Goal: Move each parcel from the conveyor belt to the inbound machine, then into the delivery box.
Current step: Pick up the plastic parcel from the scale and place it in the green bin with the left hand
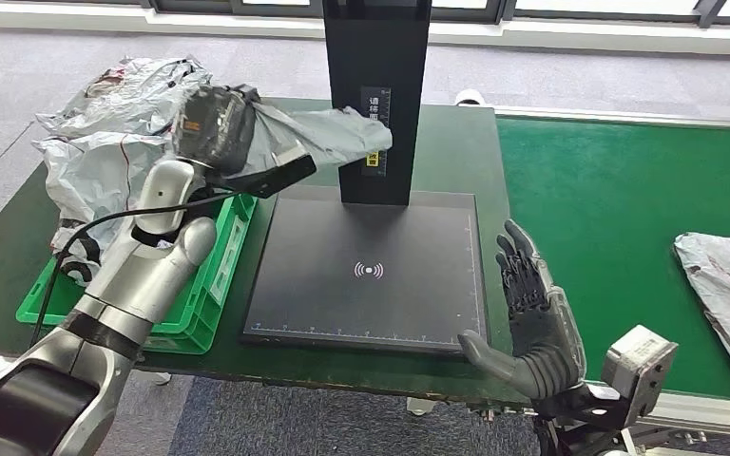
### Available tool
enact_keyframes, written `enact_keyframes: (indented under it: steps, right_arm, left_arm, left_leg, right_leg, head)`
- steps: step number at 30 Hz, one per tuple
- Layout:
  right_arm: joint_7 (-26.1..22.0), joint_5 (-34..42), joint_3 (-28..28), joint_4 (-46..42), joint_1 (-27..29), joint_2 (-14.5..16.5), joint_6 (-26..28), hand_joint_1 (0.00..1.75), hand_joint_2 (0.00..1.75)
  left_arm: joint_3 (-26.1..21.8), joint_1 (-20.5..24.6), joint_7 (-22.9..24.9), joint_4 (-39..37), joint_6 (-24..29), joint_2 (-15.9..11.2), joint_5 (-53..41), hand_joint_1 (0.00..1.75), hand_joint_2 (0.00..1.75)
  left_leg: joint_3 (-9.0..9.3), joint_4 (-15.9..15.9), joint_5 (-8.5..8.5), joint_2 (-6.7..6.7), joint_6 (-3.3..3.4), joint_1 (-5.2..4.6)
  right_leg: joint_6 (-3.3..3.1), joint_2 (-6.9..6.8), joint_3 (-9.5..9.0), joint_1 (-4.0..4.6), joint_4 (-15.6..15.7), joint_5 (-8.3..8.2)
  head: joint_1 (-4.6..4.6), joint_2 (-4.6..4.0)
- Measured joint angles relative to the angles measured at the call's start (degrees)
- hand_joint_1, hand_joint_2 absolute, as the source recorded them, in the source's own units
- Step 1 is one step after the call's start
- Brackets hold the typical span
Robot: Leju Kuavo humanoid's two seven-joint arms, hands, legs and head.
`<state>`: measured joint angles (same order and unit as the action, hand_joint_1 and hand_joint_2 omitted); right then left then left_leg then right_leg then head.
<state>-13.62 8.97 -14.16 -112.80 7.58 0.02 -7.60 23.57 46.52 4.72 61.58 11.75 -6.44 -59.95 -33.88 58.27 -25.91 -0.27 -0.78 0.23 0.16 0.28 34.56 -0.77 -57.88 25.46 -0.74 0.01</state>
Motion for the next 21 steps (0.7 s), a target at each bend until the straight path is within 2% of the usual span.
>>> enact_keyframes:
  steps: [4,9,13,17,21]
  right_arm:
    - [-1.95,0.86,0.04,0.0,0.91,-0.61,1.28,0.0,1.75]
    - [-2.94,1.43,0.04,0.0,1.64,-1.55,1.96,0.0,1.75]
    - [-2.95,1.45,0.04,0.0,1.82,-1.96,2.08,0.0,1.75]
    - [-2.97,1.66,0.04,0.01,1.9,-2.31,2.29,0.0,1.75]
    - [-3.09,2.17,0.04,0.07,2.21,-3.1,2.35,0.0,1.75]
  left_arm:
    - [-4.54,-0.71,-0.48,6.48,2.27,-1.77,0.32,1.75,0.0]
    - [-8.3,-1.31,-0.36,10.59,3.57,-3.5,-0.63,1.75,0.0]
    - [-9.61,-1.61,-0.3,12.07,3.71,-4.12,-0.79,1.75,1.75]
    - [-10.45,-1.68,1.47,12.52,3.38,-4.74,-2.69,1.75,1.75]
    - [-12.59,-1.04,4.41,10.22,-0.14,-6.58,-4.17,1.75,1.75]
  left_leg:
    - [-0.01,-0.01,0.0,-0.01,0.0,0.0]
    - [-0.01,-0.01,0.0,-0.02,0.0,0.0]
    - [-0.01,-0.01,0.01,-0.03,0.0,0.0]
    - [0.0,-0.01,0.01,-0.02,0.0,0.0]
    - [0.01,-0.02,0.01,0.01,-0.02,0.0]
  right_leg:
    - [-0.02,0.0,0.0,0.0,0.0,0.02]
    - [-0.02,-0.01,-0.01,0.0,0.0,0.02]
    - [-0.02,-0.02,-0.02,-0.01,0.0,0.01]
    - [-0.01,-0.02,-0.03,-0.01,0.0,0.01]
    - [-0.02,0.01,0.0,0.03,0.0,0.01]
  head:
    - [0.0,0.01]
    - [0.0,0.0]
    - [0.0,0.01]
    - [-0.01,0.02]
    - [-0.01,0.0]
